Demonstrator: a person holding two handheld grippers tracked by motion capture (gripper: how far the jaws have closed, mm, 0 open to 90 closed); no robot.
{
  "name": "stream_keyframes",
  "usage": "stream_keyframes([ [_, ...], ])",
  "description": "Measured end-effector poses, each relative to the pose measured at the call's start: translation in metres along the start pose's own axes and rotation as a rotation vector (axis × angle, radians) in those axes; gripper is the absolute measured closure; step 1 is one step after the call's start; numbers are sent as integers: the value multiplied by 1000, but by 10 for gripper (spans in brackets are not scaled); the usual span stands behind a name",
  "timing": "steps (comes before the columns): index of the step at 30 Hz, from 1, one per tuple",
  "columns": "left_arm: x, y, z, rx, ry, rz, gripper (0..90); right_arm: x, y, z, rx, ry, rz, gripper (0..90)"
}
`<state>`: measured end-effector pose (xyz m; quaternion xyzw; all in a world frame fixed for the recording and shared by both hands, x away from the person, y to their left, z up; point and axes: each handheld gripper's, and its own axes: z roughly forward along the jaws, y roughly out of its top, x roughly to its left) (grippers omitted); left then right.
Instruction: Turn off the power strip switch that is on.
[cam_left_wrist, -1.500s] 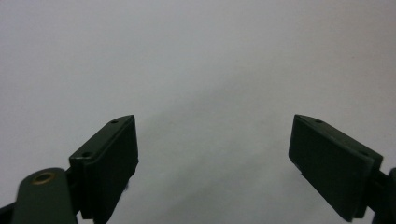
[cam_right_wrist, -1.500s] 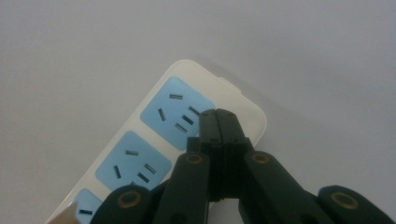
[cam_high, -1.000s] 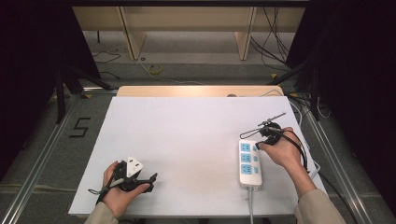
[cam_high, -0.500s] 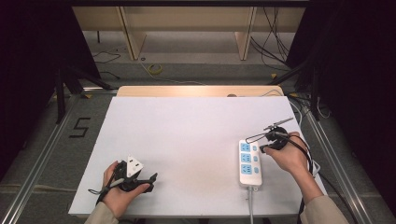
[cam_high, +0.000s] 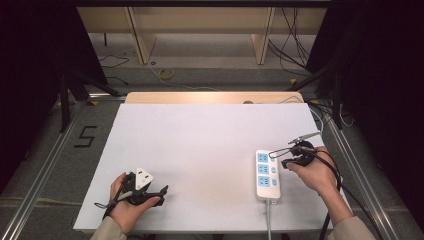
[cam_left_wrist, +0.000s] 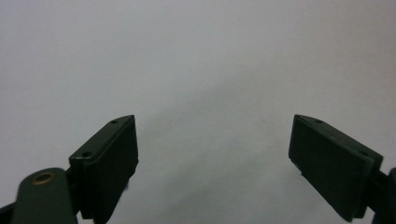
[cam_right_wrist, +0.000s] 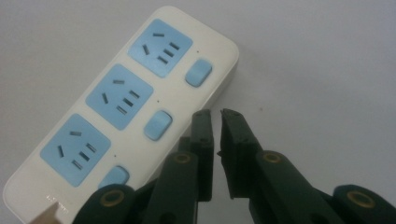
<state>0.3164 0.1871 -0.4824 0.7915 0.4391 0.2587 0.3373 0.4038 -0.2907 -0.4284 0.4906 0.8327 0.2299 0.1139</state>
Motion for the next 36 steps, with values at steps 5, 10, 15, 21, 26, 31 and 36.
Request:
stream_keyframes([
  [5, 0, 0, 0, 4, 1, 4, 154, -3, -10, -2, -48, -10, 7, 792],
  [10, 0, 0, 0, 4, 2, 2, 154, -3, -17, -2, -71, -10, 11, 753],
  [15, 0, -1, 0, 6, 1, 1, 154, -3, -26, -1, -80, -1, 27, 720],
  [21, 1, -1, 1, 8, -1, -2, 154, -3, -38, -2, -101, 4, 45, 679],
  [26, 2, -1, 1, 11, 0, -3, 154, -1, -45, -3, -126, -3, 38, 654],
  [31, 3, -1, 3, 9, 1, -13, 154, 0, -49, -1, -132, -3, 36, 623],
  [36, 6, -1, 7, 22, 1, -19, 154, -2, -52, -4, -152, -11, 41, 584],
])
